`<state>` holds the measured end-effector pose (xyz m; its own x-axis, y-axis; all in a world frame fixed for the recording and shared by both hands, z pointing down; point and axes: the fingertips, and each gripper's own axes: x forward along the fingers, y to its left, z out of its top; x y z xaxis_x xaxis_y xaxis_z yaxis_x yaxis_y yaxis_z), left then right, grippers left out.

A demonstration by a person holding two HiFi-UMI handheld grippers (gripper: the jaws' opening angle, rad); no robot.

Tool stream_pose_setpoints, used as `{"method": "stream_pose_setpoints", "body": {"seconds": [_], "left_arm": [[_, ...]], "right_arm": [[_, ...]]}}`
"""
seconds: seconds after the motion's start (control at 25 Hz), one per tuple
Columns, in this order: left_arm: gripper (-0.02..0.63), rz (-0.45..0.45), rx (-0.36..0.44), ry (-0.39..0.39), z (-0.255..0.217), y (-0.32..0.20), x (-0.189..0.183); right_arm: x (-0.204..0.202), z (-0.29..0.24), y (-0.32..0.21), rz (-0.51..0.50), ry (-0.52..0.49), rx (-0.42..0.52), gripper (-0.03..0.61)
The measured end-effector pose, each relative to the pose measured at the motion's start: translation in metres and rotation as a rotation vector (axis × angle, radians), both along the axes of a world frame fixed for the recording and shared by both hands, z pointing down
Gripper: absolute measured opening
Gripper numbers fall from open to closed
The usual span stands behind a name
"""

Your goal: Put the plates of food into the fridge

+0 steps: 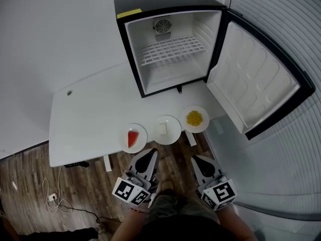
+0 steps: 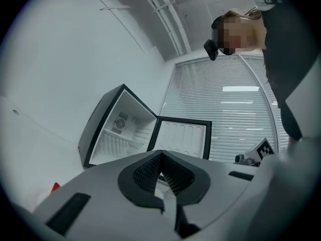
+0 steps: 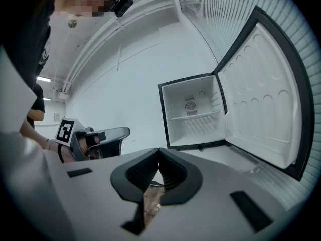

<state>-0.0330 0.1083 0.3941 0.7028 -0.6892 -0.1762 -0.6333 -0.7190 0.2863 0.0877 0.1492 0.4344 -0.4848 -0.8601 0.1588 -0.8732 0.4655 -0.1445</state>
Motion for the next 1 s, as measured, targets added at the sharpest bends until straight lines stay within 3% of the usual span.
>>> {"method": "stream_pose_setpoints", "body": {"seconds": [0.32, 0.48, 0.56, 1.0], "left_arm": [[0.006, 0.103, -0.001, -0.02, 0.014, -0.038, 0.011], [0.006, 0.127, -0.027, -0.001, 0.021, -0.048, 0.021], [0.006, 0.139, -0.035, 0.018, 0.025, -0.055, 0.03], [0.006, 0.134, -0.055, 0.026, 0.05, -0.099, 0.074]], "right_arm": [[0.008, 0.028, -0.041, 0.15, -0.036, -0.084, 0.005], [0.031, 0.067, -0.058, 0.211, -0.202, -0.238, 0.009], [0.047, 0.085, -0.067, 0.253, -0.266, -0.285, 0.076], [0.109, 0.168, -0.132, 0.451, -0.597, -0.452, 0.129]]}}
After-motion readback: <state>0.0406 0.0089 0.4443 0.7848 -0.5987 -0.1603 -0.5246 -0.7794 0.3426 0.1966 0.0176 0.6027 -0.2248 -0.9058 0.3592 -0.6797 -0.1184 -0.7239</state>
